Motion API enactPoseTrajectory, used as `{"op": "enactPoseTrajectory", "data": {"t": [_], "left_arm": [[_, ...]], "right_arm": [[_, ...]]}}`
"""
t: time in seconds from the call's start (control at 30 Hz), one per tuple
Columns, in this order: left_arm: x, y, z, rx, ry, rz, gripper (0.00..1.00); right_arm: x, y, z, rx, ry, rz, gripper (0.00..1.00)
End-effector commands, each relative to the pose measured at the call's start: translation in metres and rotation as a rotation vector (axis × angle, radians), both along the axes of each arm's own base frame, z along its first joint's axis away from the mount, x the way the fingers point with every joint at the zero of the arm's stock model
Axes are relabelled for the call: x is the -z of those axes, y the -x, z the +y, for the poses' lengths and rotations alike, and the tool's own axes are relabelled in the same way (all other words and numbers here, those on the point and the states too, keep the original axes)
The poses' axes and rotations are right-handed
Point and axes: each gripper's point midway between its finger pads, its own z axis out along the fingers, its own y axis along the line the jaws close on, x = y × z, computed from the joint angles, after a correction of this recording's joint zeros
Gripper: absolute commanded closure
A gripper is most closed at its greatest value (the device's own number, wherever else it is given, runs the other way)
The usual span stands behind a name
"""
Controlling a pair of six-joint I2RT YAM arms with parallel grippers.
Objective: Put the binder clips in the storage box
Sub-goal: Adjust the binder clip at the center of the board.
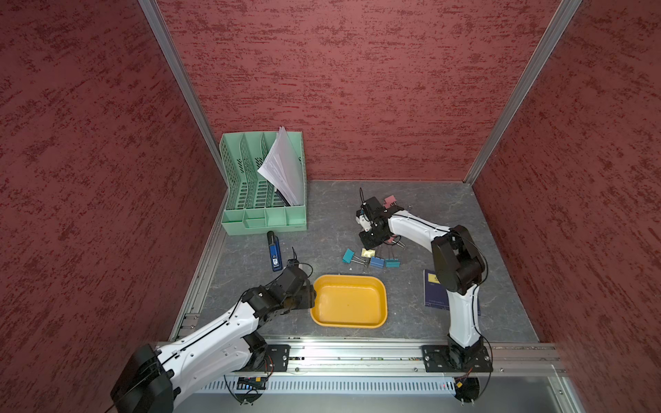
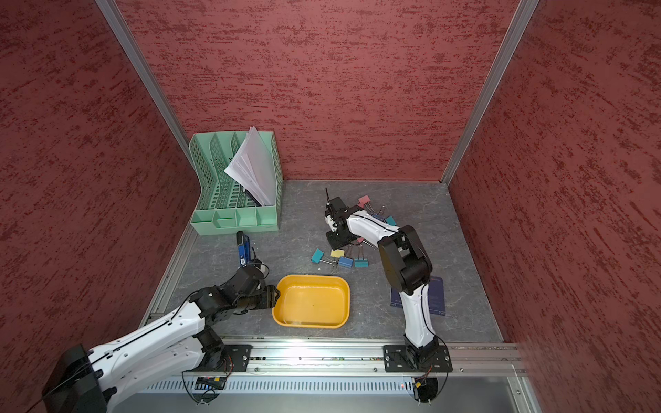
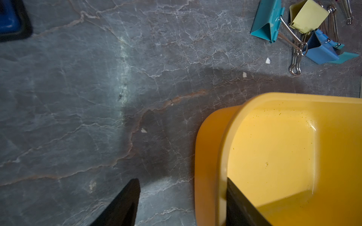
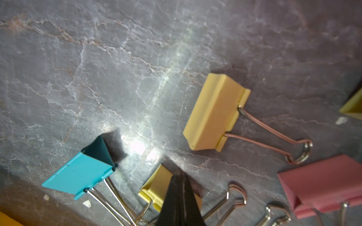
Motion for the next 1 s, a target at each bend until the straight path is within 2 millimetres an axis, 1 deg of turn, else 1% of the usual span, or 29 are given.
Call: {"op": "enactPoseTrajectory", "data": {"t": [0.0, 0.03, 0.13, 0.27, 0.33, 0.4, 0.47, 0.5, 0.53, 0.6, 0.63, 0.67, 0.7, 0.73, 0.83, 0.97], "left_arm": [[0.003, 0.0, 0.003, -0.001, -0.01, -0.002, 0.32], [0.002, 0.0, 0.003, 0.0, -0.009, -0.003, 0.32], [0.003, -0.001, 0.004, -0.004, -0.014, -0.002, 0.32], [0.004, -0.002, 0.004, -0.006, -0.022, 0.0, 0.32], [0.003, -0.002, 0.004, -0.006, -0.022, -0.001, 0.32], [0.005, -0.001, 0.005, -0.009, -0.025, 0.003, 0.32], [0.004, -0.001, 0.005, -0.01, -0.025, 0.002, 0.32], [0.004, -0.001, 0.006, -0.012, -0.027, 0.001, 0.32], [0.004, -0.001, 0.006, -0.014, -0.027, 0.0, 0.33], [0.004, -0.001, 0.007, -0.017, -0.027, 0.0, 0.33], [0.004, -0.001, 0.007, -0.019, -0.025, -0.002, 0.33], [0.004, -0.001, 0.007, -0.021, -0.024, -0.003, 0.33], [0.003, -0.001, 0.007, -0.023, -0.024, -0.005, 0.33], [0.003, -0.001, 0.007, -0.023, -0.023, -0.006, 0.33], [0.004, 0.0, 0.007, -0.021, -0.023, -0.002, 0.33], [0.003, 0.0, 0.007, -0.021, -0.02, -0.005, 0.33]], "right_arm": [[0.005, -0.008, 0.005, 0.021, -0.022, -0.002, 1.0], [0.007, -0.012, 0.005, 0.028, -0.012, -0.006, 1.0], [0.007, -0.023, 0.012, 0.027, -0.026, -0.018, 1.0], [0.009, -0.047, 0.018, 0.032, 0.009, -0.038, 1.0], [0.007, -0.062, 0.022, 0.033, 0.008, -0.055, 1.0], [0.002, -0.078, 0.021, 0.049, 0.016, -0.088, 1.0], [-0.004, -0.097, 0.015, 0.084, 0.027, -0.116, 1.0], [-0.007, -0.102, 0.014, 0.091, 0.019, -0.116, 1.0], [-0.014, -0.104, 0.015, 0.089, -0.003, -0.113, 1.0], [-0.03, -0.101, 0.022, 0.075, -0.059, -0.142, 1.0], [-0.039, -0.102, 0.019, 0.094, -0.082, -0.173, 1.0], [-0.043, -0.103, 0.014, 0.124, -0.083, -0.19, 1.0], [-0.044, -0.105, 0.004, 0.168, -0.076, -0.186, 1.0], [-0.04, -0.108, -0.009, 0.219, -0.072, -0.154, 1.0], [-0.025, -0.11, -0.036, 0.289, -0.064, -0.085, 1.0], [-0.014, -0.108, -0.048, 0.298, -0.017, -0.07, 1.0]]}}
